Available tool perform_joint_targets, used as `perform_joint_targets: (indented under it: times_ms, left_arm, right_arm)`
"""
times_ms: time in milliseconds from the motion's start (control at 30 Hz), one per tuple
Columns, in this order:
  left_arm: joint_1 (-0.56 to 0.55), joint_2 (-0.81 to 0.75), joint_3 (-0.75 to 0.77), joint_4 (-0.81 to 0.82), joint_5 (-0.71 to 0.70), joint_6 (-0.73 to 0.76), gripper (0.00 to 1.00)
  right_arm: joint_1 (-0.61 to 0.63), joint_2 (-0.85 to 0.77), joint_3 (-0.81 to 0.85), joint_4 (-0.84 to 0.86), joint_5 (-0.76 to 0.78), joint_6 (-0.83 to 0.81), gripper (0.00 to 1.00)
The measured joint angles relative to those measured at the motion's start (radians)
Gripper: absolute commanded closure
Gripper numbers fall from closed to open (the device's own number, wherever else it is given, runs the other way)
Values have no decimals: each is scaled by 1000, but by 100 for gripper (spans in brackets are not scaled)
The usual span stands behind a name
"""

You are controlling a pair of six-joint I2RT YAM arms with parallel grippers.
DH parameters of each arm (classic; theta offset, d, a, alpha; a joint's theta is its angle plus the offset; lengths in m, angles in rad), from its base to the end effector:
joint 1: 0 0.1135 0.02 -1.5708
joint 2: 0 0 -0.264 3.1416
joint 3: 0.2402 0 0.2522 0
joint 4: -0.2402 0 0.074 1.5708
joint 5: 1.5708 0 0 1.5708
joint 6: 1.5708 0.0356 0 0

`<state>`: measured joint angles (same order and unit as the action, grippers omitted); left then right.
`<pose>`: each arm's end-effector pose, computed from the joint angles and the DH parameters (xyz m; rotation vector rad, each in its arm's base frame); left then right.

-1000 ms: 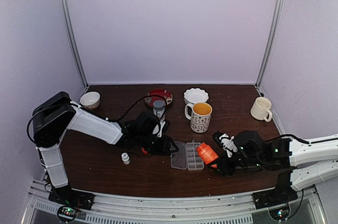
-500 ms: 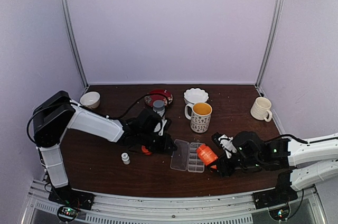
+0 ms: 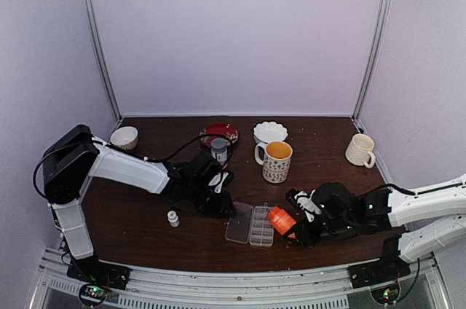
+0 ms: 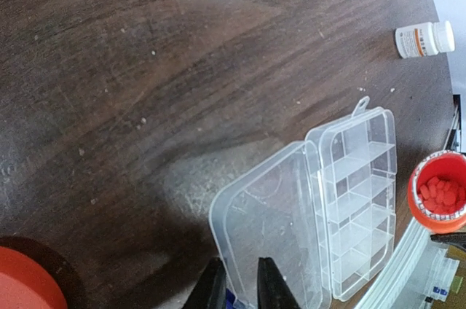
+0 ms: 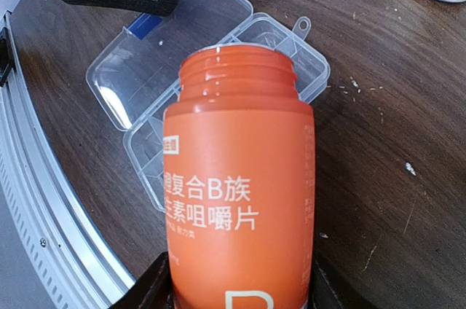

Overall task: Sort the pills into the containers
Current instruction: Pour the pill into the compartment of the pill container.

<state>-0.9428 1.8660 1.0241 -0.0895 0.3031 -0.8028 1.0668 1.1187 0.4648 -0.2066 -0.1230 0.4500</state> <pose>0.2083 -0.3050 0.1367 0.3359 2.7739 -0.9817 0.0961 0.1833 0.1667 -0.8454 2.4582 0.7790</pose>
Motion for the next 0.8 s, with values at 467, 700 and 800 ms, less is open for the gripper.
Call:
perform_joint_targets:
  times_ms: [467, 700, 800]
  left_arm:
    - [0, -58, -27, 40, 14, -11, 60]
    - [0, -58, -61, 103, 15, -16, 60]
    - [0, -58, -68, 121, 15, -16, 60]
  right_arm:
    - [-26, 34, 48, -79, -5, 45, 100]
    - [-60, 40, 111, -129, -26, 54, 100]
    - [-72, 56, 135, -155, -42, 54, 100]
